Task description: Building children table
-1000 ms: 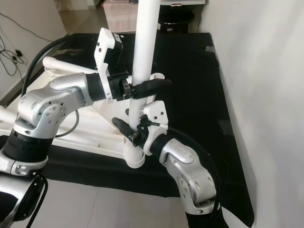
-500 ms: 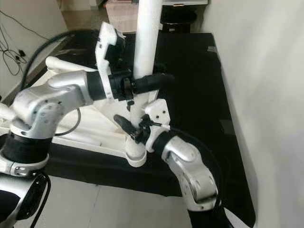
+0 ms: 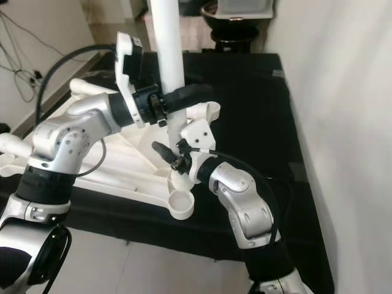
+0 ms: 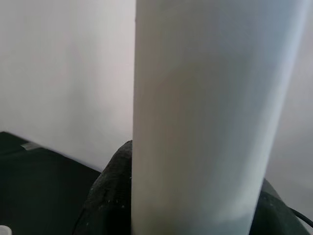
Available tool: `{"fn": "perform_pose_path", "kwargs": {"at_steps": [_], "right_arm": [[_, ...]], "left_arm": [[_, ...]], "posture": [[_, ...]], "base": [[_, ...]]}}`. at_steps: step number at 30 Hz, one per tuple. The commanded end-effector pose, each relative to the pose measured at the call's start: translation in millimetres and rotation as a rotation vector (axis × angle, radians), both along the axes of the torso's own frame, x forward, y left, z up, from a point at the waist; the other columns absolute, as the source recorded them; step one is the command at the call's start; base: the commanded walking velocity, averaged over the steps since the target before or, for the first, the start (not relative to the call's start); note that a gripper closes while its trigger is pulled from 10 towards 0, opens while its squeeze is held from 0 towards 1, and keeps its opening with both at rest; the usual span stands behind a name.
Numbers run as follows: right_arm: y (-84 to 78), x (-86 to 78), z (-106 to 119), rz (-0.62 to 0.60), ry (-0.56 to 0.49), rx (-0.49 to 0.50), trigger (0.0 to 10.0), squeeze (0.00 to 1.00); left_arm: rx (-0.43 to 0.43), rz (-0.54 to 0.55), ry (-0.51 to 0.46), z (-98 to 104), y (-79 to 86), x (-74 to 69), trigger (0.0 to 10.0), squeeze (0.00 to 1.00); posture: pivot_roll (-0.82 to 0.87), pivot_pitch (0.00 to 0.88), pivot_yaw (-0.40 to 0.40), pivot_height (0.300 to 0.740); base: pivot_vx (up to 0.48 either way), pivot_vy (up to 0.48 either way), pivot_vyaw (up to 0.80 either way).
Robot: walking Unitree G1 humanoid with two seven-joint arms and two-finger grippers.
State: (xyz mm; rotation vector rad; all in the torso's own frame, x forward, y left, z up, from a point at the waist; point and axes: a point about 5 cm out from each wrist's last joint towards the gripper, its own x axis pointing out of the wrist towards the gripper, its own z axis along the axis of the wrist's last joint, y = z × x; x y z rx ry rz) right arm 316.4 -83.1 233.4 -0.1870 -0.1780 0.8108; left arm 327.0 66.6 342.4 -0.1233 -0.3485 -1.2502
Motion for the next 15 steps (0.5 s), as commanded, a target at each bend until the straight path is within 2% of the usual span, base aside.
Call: {"fn": "perform_pose_path", "kwargs": {"at_steps": [1,2,3,4,7,10,11,12,13,14,15], "right_arm": [[23.0,-10.0,18,0.158,-0.096,0.02,10.0,0.0],[23.0,-10.0,18,0.158,-0.096,0.02,10.0,0.0],[25.5,-12.3,19,0.225,-0.076,0.018,10.0,1.0],[28.8,-16.2,20,0.3,-0.071,-0.007,10.0,1.0],[31.5,-18.1,21,0.35,-0.058,-0.02,10.0,1.0],[37.1,-16.0,19,0.427,-0.002,-0.054,10.0,1.0],[37.1,-16.0,19,0.427,-0.002,-0.054,10.0,1.0],[40.9,-16.1,15,0.487,0.058,-0.082,10.0,0.53],[40.9,-16.1,15,0.487,0.058,-0.082,10.0,0.53],[41.6,-16.2,14,0.501,0.073,-0.088,10.0,0.0],[44.1,-16.6,13,0.526,0.096,-0.081,10.0,0.0]], "left_arm": [[-0.036,-0.1,0.05,-2,0.3,-5.8,0.0,0.0],[-0.036,-0.1,0.05,-2,0.3,-5.8,0.0,0.0],[-0.025,-0.134,0.034,-1,2.1,-10.6,0.0,0.0],[-0.008,-0.179,0.012,-1,3.9,-15.9,0.0,0.0],[0.007,-0.237,-0.001,0,5.3,-21.6,0.0,0.0],[0.064,-0.354,-0.035,-1,5.1,-27.1,0.0,0.0],[0.064,-0.354,-0.035,-1,5.1,-27.1,0.0,0.0],[0.095,-0.429,-0.045,-1,2.1,-29.8,0.0,0.0],[0.095,-0.429,-0.045,-1,2.1,-29.8,0.0,0.0],[0.101,-0.447,-0.046,-1,1.3,-30.6,0.0,0.0],[0.103,-0.48,-0.053,1,-0.6,-32.1,0.0,0.0]], "posture": [[-0.01,0.085,0.056,0.74],[-0.01,0.085,0.056,0.74],[-0.01,0.083,0.053,0.74],[-0.01,0.082,0.049,0.74],[-0.01,0.083,0.046,0.74],[-0.01,0.076,0.034,0.74],[-0.01,0.076,0.034,0.74],[-0.01,0.074,0.028,0.74],[-0.01,0.074,0.028,0.74],[-0.01,0.074,0.028,0.74],[-0.01,0.07,0.024,0.74]], "base": [[0.0,0.0,0.0],[0.0,0.0,0.0],[0.0,0.0,0.0],[0.0,0.0,0.0],[0.0,0.0,0.0],[0.0,0.0,0.0],[0.0,0.0,0.0],[0.0,0.0,0.0],[0.0,0.0,0.0],[0.0,0.0,0.0],[0.0,0.0,0.0]]}}
